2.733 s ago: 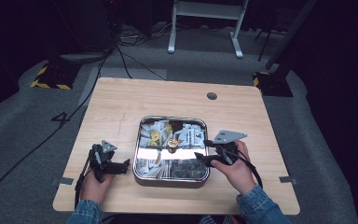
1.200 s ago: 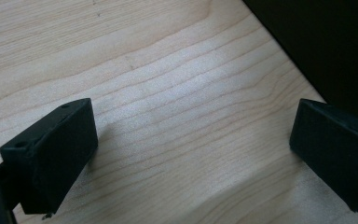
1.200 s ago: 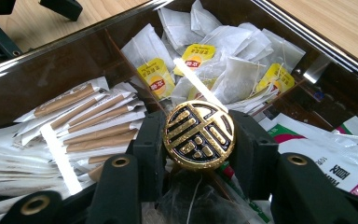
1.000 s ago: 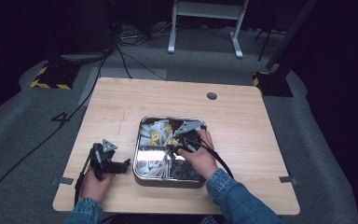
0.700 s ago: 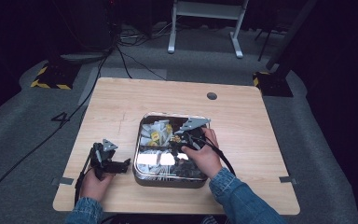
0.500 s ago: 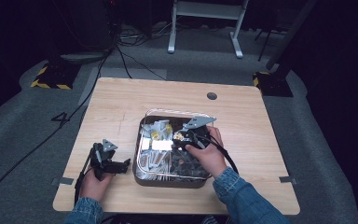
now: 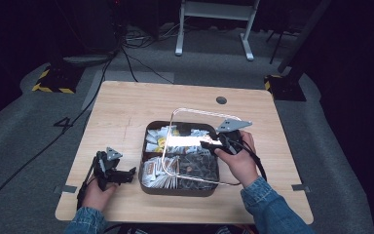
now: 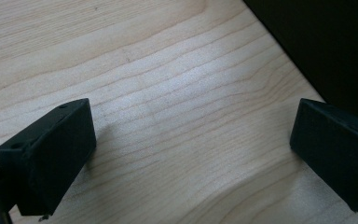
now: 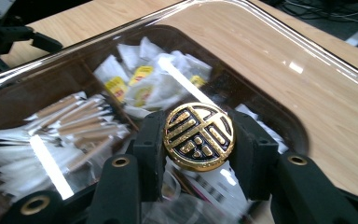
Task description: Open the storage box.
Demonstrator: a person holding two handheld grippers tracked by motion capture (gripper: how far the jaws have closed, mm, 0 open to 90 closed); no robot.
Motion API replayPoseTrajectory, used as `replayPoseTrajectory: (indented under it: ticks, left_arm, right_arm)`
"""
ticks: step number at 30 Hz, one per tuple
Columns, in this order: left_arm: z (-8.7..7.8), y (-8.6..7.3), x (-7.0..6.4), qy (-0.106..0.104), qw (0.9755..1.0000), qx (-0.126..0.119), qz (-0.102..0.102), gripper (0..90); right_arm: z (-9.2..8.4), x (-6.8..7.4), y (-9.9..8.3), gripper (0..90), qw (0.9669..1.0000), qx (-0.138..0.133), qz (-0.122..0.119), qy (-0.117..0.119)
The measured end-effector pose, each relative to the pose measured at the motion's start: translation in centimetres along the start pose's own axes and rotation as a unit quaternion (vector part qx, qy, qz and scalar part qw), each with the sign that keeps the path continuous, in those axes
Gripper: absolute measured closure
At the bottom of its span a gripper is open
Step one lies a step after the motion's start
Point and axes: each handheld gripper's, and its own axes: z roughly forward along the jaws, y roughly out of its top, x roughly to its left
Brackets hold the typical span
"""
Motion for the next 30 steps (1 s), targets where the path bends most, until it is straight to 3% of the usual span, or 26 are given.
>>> replayPoseTrajectory:
  ticks: [16,30]
  left_arm:
    - [0.3,0.3,0.1,0.005,1.0,0.0,-0.005,0.2]
    - [0.3,0.3,0.1,0.005,1.0,0.0,-0.005,0.2]
  right_arm:
    - [-3.7,-4.6,-1.6,58.9,0.9972,-0.004,0.037,-0.065]
    - [-5.6,-9.6,-3.8,58.9,0.9882,-0.002,0.09,-0.124]
